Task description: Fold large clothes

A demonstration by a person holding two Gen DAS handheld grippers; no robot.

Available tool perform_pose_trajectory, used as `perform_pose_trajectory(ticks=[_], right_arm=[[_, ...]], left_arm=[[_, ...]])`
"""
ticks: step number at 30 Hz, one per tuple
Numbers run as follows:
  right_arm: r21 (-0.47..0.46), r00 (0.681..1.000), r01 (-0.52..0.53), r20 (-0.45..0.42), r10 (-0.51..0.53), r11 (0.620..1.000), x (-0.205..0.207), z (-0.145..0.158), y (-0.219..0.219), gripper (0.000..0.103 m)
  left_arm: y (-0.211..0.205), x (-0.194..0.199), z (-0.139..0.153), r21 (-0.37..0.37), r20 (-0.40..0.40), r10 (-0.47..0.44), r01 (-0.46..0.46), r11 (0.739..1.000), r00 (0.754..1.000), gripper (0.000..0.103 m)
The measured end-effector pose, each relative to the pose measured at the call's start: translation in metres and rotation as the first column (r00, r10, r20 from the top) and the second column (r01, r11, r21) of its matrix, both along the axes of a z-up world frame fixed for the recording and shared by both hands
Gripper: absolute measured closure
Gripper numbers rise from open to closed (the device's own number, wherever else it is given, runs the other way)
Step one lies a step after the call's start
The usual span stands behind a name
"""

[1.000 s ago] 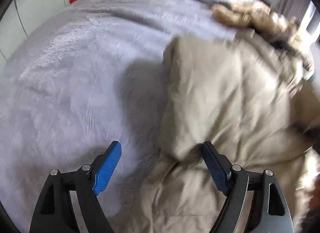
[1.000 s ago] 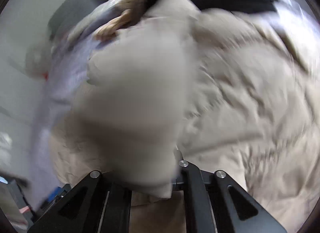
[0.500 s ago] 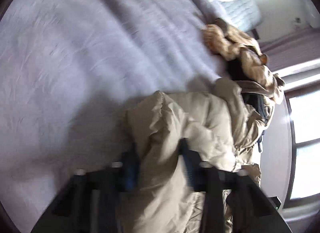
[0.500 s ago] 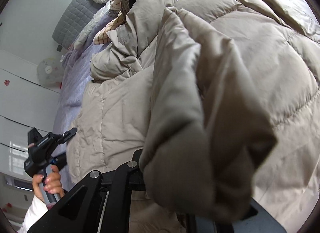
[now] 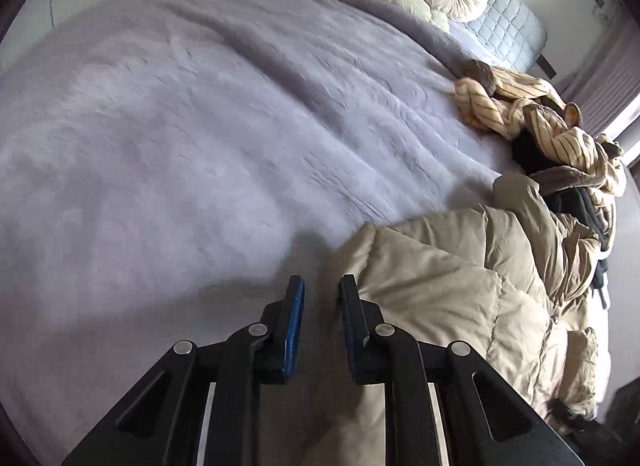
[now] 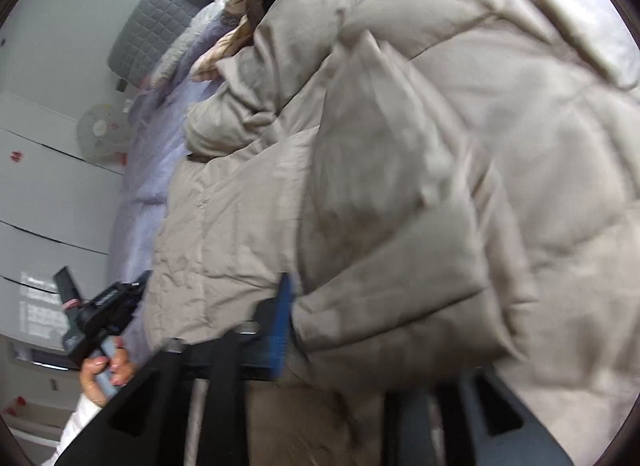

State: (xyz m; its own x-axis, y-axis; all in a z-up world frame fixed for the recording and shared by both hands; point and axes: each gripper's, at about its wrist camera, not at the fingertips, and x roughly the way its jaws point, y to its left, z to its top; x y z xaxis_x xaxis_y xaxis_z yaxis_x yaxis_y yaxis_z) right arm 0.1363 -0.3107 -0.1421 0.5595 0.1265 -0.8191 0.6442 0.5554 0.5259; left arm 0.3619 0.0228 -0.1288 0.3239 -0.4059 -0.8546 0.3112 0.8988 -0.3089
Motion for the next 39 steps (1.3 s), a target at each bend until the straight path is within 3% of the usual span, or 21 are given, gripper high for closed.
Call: perform_pose_trajectory(ticks=[2, 6, 9, 11, 12, 13, 14, 18, 21, 23, 28, 34, 39], right_arm=[[-0.055, 0.999, 0.028, -0.015, -0.029, 0.998, -0.014, 0.015, -0.007, 0.047], [-0.181, 0.994, 0.101, -0.03, -0.108, 0.978, -0.05, 0.044, -0.019, 0.047], [-0.164, 0.997, 0.064, -0.021, -0.069, 0.984, -0.044, 0.047, -0.026, 0.047], [-0.088, 0.998, 0.009, -0.067, -0.015, 0.996, -0.031, 0.027, -0.029, 0.047], [-0.054, 0.996, 0.014, -0.082, -0.018, 0.998, -0.028, 0.017, -0.029, 0.059], [-0.032, 0.996, 0.021, -0.089, -0.024, 0.999, -0.021, 0.008, -0.032, 0.08], [-0.049, 0.995, 0.019, -0.094, -0.024, 0.999, -0.015, 0.004, -0.033, 0.094], [-0.211, 0.994, -0.041, -0.105, 0.019, 0.977, 0.008, 0.003, -0.035, 0.094], [-0.136, 0.992, -0.003, -0.129, -0.014, 0.991, 0.003, -0.016, -0.043, 0.094], [-0.171, 0.991, -0.005, -0.131, -0.018, 0.985, -0.003, -0.015, -0.038, 0.094], [-0.304, 0.978, -0.056, -0.208, -0.009, 0.951, -0.02, 0.001, -0.026, 0.09], [-0.255, 0.981, -0.018, -0.192, -0.032, 0.967, -0.063, 0.021, -0.023, 0.087], [-0.185, 0.982, 0.026, -0.177, -0.059, 0.982, -0.103, 0.03, -0.01, 0.058]], left_arm=[[0.004, -0.005, 0.015, 0.038, 0.048, -0.013, 0.011, 0.999, 0.999, 0.083], [0.006, -0.02, 0.042, 0.048, 0.125, -0.076, 0.071, 0.996, 0.989, 0.083], [-0.009, -0.034, 0.05, 0.049, 0.141, -0.171, 0.166, 0.985, 0.975, 0.082], [-0.025, -0.04, 0.044, 0.091, 0.143, -0.206, 0.195, 0.977, 0.968, 0.082], [-0.031, -0.043, 0.04, 0.106, 0.138, -0.212, 0.199, 0.974, 0.967, 0.082], [-0.037, -0.044, 0.034, 0.116, 0.129, -0.209, 0.195, 0.974, 0.969, 0.082], [-0.04, -0.045, 0.028, 0.121, 0.121, -0.199, 0.184, 0.975, 0.973, 0.082], [-0.051, -0.046, 0.005, 0.181, 0.123, -0.174, 0.15, 0.972, 0.977, 0.082], [-0.055, -0.048, -0.01, 0.215, 0.123, -0.178, 0.148, 0.965, 0.976, 0.082], [-0.056, -0.049, -0.013, 0.232, 0.129, -0.182, 0.149, 0.961, 0.975, 0.082], [-0.053, -0.05, -0.002, 0.251, 0.119, -0.178, 0.144, 0.957, 0.977, 0.082], [-0.044, -0.074, 0.028, 0.268, 0.103, -0.199, 0.166, 0.949, 0.974, 0.082], [-0.051, -0.123, 0.039, 0.263, 0.045, -0.246, 0.226, 0.938, 0.968, 0.082]])
